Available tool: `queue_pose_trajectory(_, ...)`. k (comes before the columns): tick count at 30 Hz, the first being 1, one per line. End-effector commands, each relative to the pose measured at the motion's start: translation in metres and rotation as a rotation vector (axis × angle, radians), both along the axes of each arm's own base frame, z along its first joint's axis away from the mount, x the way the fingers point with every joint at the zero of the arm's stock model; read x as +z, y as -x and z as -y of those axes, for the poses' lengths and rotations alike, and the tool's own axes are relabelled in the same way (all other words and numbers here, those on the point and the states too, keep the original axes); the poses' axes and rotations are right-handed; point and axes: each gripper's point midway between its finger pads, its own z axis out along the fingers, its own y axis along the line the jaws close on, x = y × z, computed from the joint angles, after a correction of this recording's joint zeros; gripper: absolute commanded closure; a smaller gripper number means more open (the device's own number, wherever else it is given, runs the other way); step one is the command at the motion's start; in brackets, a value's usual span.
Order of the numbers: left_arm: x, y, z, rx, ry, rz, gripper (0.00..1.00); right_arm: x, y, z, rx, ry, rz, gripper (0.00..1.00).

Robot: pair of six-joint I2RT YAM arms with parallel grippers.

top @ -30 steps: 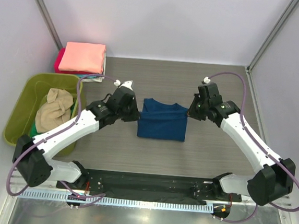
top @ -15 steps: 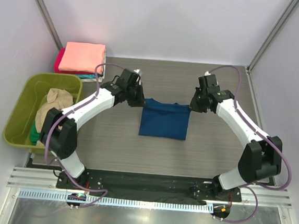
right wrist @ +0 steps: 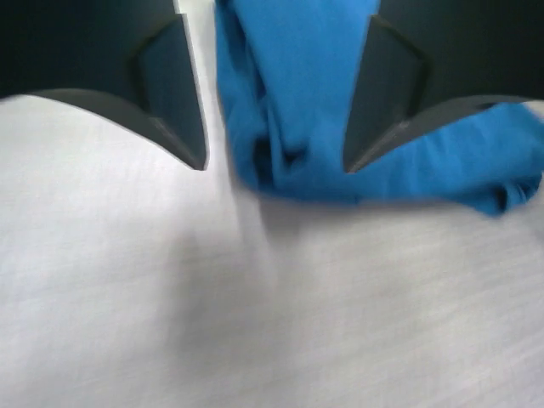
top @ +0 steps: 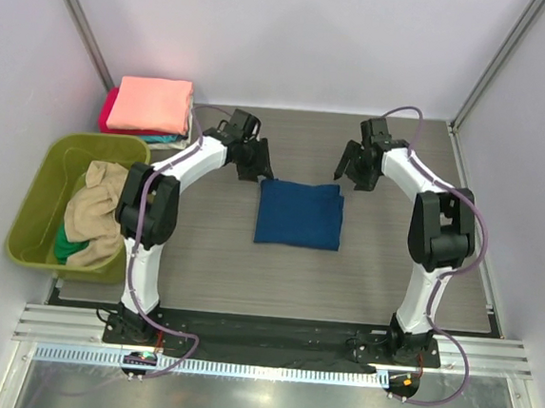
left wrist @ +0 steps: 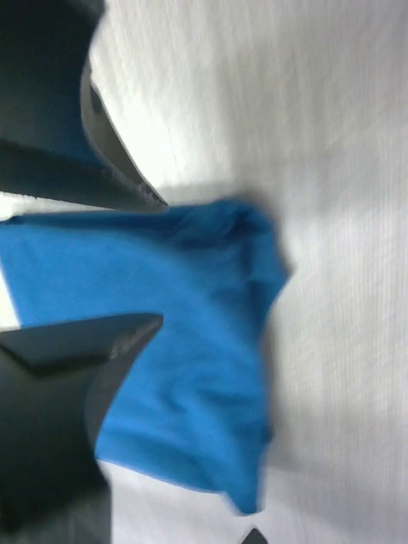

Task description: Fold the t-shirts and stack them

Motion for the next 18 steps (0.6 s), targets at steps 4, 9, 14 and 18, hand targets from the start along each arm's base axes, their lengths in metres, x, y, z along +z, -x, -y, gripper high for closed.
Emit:
queue_pose_trajectory(4, 0.051, -0.036, -0.028, 0.023, -0.008, 0.167, 0.43, 0.043, -0.023, 0.020, -0.002, -0.002, 0.126, 0.19)
queue_pose_trajectory(9, 0.044, -0.018, -0.029, -0.005, 0.081, 0.288, 0.44, 0.038, 0.021, 0.027, 0.007, 0.006, 0.106, 0.18)
queue_pose_trajectory(14, 0.021, -0.005, -0.016, -0.078, 0.161, 0.308, 0.44, 0.046, 0.059, 0.019, 0.040, -0.066, 0.125, 0.17)
queue_pose_trajectory(18, -0.004, -0.013, -0.004, -0.105, 0.204, 0.305, 0.44, 0.041, 0.082, 0.017, 0.059, -0.094, 0.112, 0.17)
